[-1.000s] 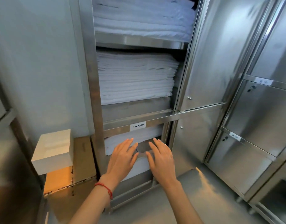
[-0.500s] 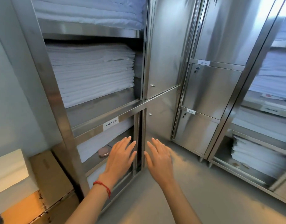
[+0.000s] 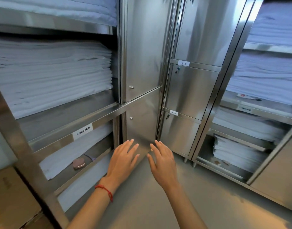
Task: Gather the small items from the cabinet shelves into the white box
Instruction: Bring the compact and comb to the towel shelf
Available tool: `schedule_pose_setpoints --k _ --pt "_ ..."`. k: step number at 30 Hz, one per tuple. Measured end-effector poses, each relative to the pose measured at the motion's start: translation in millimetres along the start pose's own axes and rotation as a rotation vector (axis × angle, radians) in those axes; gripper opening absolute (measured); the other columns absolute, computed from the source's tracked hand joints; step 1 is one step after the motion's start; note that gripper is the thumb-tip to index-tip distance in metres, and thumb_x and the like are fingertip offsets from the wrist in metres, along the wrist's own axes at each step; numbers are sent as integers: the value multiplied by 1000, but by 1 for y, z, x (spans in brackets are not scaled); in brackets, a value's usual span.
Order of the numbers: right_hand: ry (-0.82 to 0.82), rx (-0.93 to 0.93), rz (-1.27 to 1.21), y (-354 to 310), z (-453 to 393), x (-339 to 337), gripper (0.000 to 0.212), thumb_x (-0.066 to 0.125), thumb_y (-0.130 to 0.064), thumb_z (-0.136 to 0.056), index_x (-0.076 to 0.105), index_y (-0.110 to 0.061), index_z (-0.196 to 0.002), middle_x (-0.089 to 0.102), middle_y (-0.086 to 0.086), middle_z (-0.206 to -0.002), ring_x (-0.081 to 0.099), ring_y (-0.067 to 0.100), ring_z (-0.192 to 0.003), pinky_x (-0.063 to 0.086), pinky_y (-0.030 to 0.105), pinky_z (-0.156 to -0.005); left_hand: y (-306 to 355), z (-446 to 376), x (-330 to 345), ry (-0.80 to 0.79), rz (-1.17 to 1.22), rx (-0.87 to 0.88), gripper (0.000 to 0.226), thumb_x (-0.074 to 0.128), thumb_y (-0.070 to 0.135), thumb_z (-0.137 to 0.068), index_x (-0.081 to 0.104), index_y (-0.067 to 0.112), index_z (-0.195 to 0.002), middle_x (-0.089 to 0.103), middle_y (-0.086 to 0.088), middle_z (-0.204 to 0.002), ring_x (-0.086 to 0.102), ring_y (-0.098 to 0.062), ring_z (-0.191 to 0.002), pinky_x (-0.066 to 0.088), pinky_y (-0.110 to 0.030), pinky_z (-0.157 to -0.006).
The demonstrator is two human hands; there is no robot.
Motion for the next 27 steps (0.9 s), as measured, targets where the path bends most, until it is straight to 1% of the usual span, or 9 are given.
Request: schedule_pose_setpoints --k 4,8,15,21,27 --pt "20 -28 -4 36 -15 3 38 81 -15 -72 70 -6 -107 66 13 -115 63 29 -109 50 45 -89 18 -22 23 3 1 -23 42 84 11 -67 70 1 -106 67 -19 -111 65 -34 -103 53 -46 -82" --pt "6 -51 -21 67 -28 7 38 80 -15 -74 69 -5 -108 66 14 -117 62 30 -110 50 45 -90 32 -40 43 8 -11 -47 43 83 11 -68 70 1 -107 67 -19 -112 64 -35 -104 52 -47 -83" --pt "-5 -79 -67 106 -49 23 38 80 -13 -73 69 -5 -108 65 15 -117 62 31 -110 50 47 -89 40 -61 69 7 -57 -84 44 85 12 -65 71 3 -106 67 -18 -111 65 -33 -103 53 -46 -82" --pt "-15 -116 -103 115 -76 54 38 81 -14 -72 69 -6 -108 65 14 -117 62 30 -110 50 45 -89 22 -81 86 1 -79 -119 43 85 11 -66 71 2 -105 67 -19 -111 65 -34 -103 53 -47 -82" --pt "-44 -140 -126 112 -109 99 38 80 -14 -73 69 -6 -109 65 14 -119 61 29 -111 49 44 -91 -18 -103 107 -5 -116 -140 43 85 12 -65 71 2 -105 67 -19 -111 65 -33 -103 53 -47 -82"
Point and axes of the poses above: each hand's wrist, its own z-axis away from the middle knuckle, its own x-axis out of the palm, y = z × x, the point moved 2 cm from there along -z, towards the middle knuckle
